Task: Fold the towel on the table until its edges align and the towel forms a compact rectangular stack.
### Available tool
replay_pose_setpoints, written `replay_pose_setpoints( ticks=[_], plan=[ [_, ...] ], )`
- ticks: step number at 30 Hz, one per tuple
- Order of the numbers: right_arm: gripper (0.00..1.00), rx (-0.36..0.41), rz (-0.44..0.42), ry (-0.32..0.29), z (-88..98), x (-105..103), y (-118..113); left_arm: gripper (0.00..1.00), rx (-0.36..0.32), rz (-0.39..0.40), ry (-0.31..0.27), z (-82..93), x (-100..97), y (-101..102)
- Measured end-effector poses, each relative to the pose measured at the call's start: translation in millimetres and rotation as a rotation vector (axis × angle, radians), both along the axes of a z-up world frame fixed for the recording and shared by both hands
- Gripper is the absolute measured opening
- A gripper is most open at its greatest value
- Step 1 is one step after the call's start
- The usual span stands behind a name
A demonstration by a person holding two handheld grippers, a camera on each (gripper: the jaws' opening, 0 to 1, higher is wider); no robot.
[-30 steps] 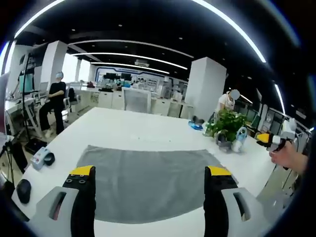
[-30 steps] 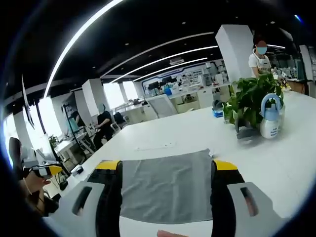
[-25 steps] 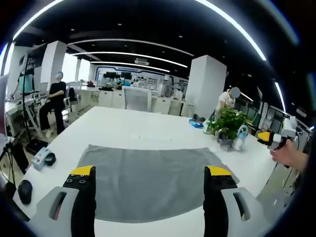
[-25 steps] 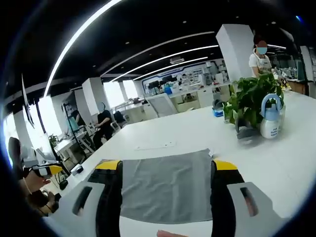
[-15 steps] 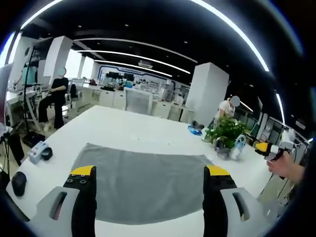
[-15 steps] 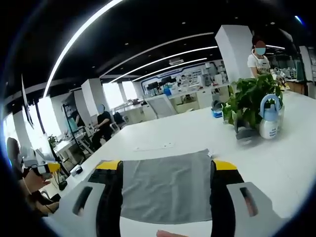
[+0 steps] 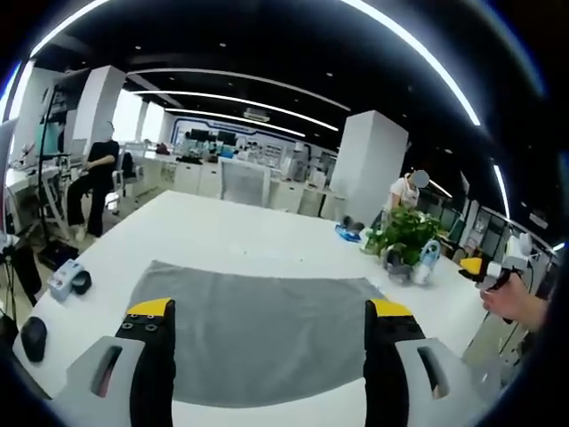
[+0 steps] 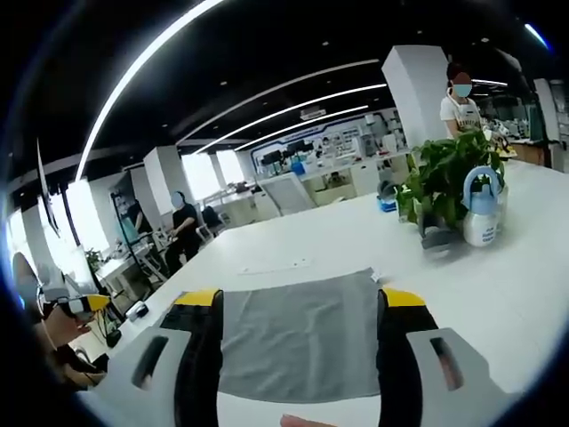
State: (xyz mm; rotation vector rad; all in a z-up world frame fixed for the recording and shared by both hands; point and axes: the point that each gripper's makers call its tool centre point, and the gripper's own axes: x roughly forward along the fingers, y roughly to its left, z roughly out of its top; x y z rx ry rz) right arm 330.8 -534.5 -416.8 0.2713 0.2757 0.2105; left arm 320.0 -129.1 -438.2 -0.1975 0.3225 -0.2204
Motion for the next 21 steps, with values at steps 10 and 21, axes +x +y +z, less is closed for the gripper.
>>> replay_pose_setpoints(
  ticks=[10, 21],
  plan=[
    [0.69, -0.002, 0.004, 0.003, -1.3, 4.0, -1.5, 0.86, 0.004, 0.003, -0.005, 2.5, 2.7, 1.4],
    [0.68, -0.011, -0.001, 0.030, -10.5, 5.2, -9.7, 0.82, -0.008, -0.006, -0.027, 12.4, 13.2, -4.7]
  ],
)
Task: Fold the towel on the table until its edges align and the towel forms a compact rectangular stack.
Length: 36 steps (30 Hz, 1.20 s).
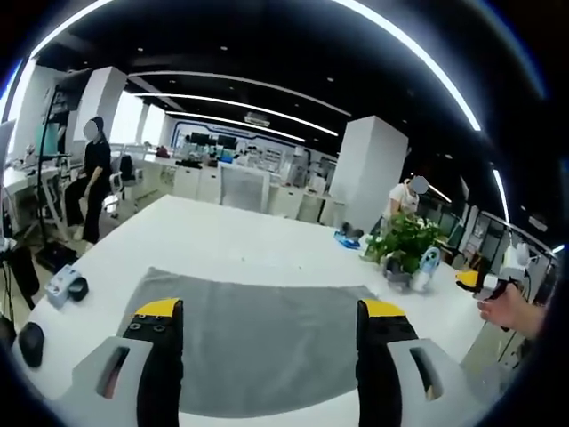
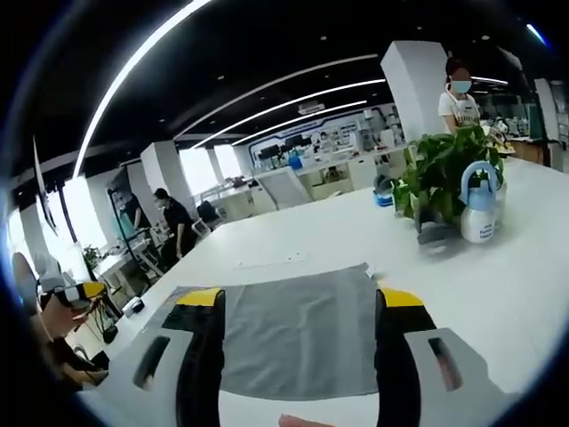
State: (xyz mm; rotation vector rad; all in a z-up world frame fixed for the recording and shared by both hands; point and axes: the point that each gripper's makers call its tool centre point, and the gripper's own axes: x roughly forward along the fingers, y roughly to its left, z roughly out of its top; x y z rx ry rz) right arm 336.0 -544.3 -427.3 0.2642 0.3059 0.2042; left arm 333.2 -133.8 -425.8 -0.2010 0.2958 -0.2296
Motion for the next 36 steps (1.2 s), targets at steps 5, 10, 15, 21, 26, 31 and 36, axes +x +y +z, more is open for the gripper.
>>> replay_pose_setpoints(
  ticks=[5, 10, 15, 21, 26, 31, 36],
  plan=[
    [0.66, 0.000, -0.015, 0.019, -8.3, 1.0, -7.6, 0.80, 0.005, -0.023, 0.003, 0.0, 5.1, -8.2],
    [0.63, 0.003, -0.033, 0.040, -20.4, 2.9, -13.6, 0.76, 0.007, -0.051, 0.013, -0.7, 11.1, -20.1],
    [0.59, 0.006, -0.057, 0.054, -31.1, 6.4, -23.7, 0.73, 0.012, -0.085, 0.008, 3.3, 20.8, -36.0],
    [0.58, 0.019, -0.070, 0.070, -42.5, 9.0, -30.2, 0.71, 0.015, -0.144, 0.015, 3.8, 34.3, -58.5],
    [0.57, 0.017, -0.083, 0.089, -60.4, 9.8, -39.2, 0.70, 0.011, -0.184, 0.014, 5.8, 46.0, -75.7],
    [0.56, 0.019, -0.102, 0.126, -78.6, 9.0, -47.4, 0.69, 0.022, -0.240, 0.006, 8.6, 59.7, -97.5],
    [0.55, 0.025, -0.117, 0.160, -94.8, 9.9, -53.6, 0.68, 0.030, -0.304, 0.014, 4.8, 71.4, -116.2]
  ],
)
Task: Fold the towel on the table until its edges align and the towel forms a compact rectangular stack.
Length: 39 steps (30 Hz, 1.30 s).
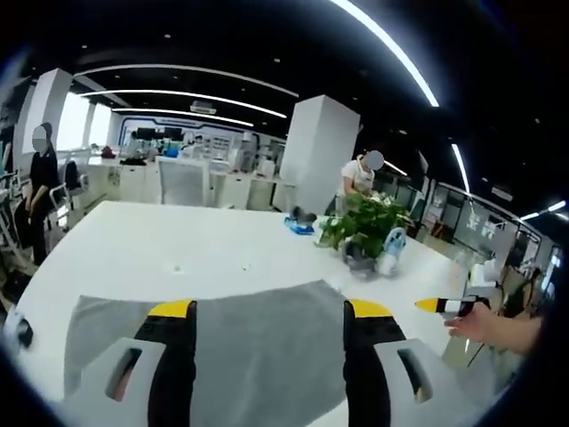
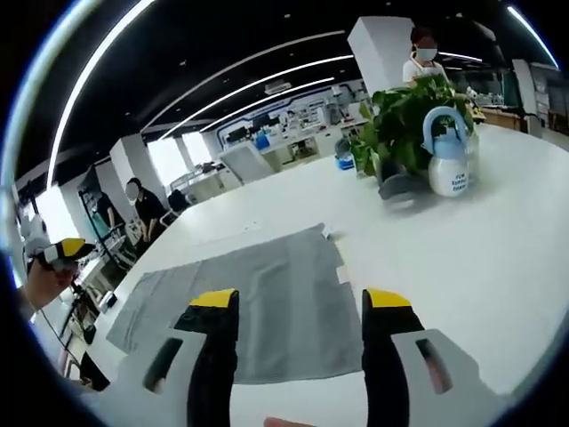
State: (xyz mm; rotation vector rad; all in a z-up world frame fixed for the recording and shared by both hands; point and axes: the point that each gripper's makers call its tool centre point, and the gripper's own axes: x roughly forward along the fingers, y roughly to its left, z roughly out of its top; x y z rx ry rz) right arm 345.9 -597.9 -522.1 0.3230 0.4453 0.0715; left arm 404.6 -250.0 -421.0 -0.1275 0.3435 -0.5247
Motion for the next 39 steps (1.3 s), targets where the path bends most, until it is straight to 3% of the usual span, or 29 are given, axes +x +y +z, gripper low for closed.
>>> replay_pose_setpoints(
  ticks=[22, 32, 39],
  plan=[
    [0.54, 0.028, -0.051, 0.129, -66.3, 8.3, -16.2, 0.62, -0.012, -0.176, -0.012, 4.7, 60.5, -86.0],
    [0.50, 0.055, -0.071, 0.155, -88.1, 8.1, -15.5, 0.59, 0.018, -0.229, -0.021, 0.6, 80.6, -113.6],
    [0.47, 0.026, -0.089, 0.191, -106.9, 4.8, -20.2, 0.58, 0.014, -0.257, -0.020, -2.9, 96.5, -132.5]
  ],
)
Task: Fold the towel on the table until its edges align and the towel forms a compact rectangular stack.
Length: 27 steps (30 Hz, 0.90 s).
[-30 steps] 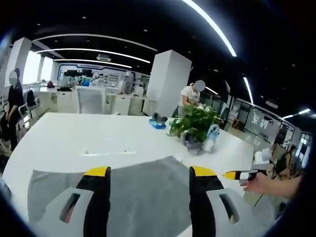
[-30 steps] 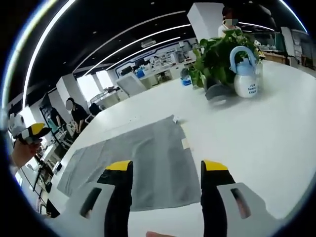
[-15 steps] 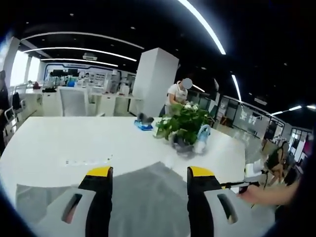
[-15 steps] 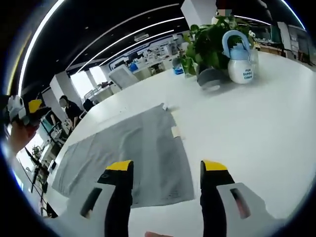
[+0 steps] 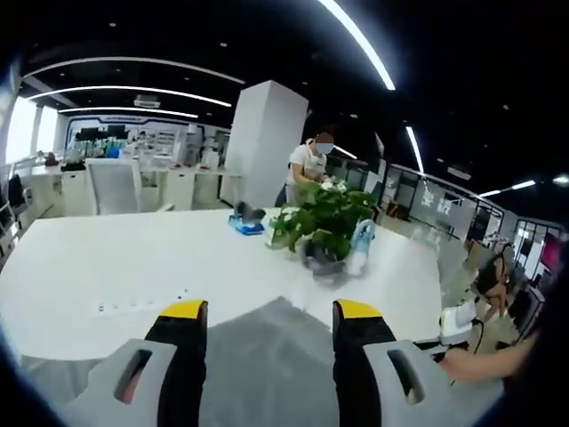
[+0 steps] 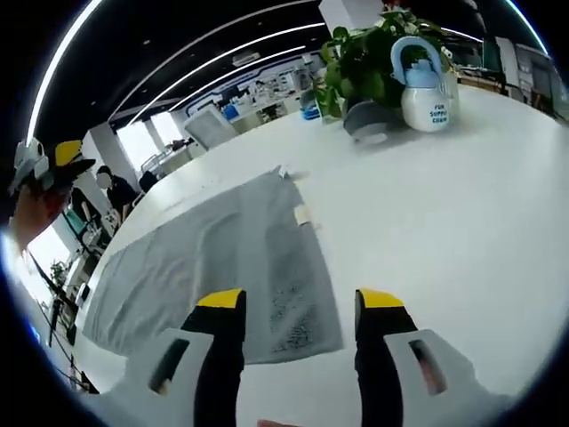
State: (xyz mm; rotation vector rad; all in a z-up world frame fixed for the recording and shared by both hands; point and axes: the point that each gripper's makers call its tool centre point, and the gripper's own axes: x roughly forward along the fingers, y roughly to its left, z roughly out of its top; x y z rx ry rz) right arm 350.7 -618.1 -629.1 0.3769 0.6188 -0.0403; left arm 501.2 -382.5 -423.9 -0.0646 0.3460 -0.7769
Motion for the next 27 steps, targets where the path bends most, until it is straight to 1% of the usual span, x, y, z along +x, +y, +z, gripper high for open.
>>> replay_pose_setpoints(
  ticks=[1, 2, 4, 7, 8, 11, 13, 15, 18, 20, 22, 24, 27],
  plan=[
    [0.46, 0.017, -0.009, -0.001, 0.0, -0.4, 0.3, 0.58, -0.001, -0.005, 0.000, 0.1, 3.0, -4.0],
    [0.46, 0.019, -0.010, -0.001, -1.0, -0.6, -0.1, 0.58, -0.004, -0.008, 0.000, 0.7, 4.7, -7.1],
    [0.45, 0.015, -0.011, 0.002, -2.9, -0.6, -0.9, 0.58, 0.008, -0.028, -0.016, 2.6, 8.3, -16.0],
    [0.44, 0.000, -0.004, 0.022, -7.8, -2.5, -1.1, 0.58, 0.057, -0.056, -0.061, 4.8, 14.2, -27.4],
    [0.44, -0.002, 0.004, 0.029, -9.3, -3.0, -0.5, 0.58, 0.086, -0.066, -0.093, 6.0, 17.0, -32.0],
    [0.44, -0.006, 0.004, 0.029, -9.4, -2.4, 0.1, 0.58, 0.062, -0.082, -0.082, 6.6, 19.6, -44.4],
    [0.43, -0.027, 0.007, 0.033, -9.7, -2.8, -0.6, 0.58, 0.061, -0.089, -0.079, 4.9, 22.8, -50.2],
    [0.39, -0.044, 0.005, 0.042, -10.6, -4.1, -1.7, 0.58, 0.068, -0.094, -0.088, 3.4, 26.8, -54.7],
    [0.33, -0.058, -0.001, 0.049, -12.2, -5.0, -2.4, 0.57, 0.065, -0.105, -0.083, 1.3, 31.8, -61.3],
    [0.32, -0.064, 0.001, 0.062, -15.2, -5.3, -3.0, 0.56, 0.066, -0.113, -0.078, -1.2, 34.5, -68.2],
    [0.27, -0.091, -0.002, 0.075, -17.6, -6.3, -5.0, 0.56, 0.075, -0.120, -0.082, -4.6, 37.8, -74.3],
    [0.23, -0.100, 0.001, 0.084, -19.7, -6.3, -4.0, 0.56, 0.077, -0.130, -0.079, -10.7, 43.7, -79.0],
    [0.21, -0.093, 0.003, 0.112, -25.4, -8.2, -1.1, 0.56, 0.075, -0.137, -0.071, -18.9, 52.3, -86.8]
  ],
)
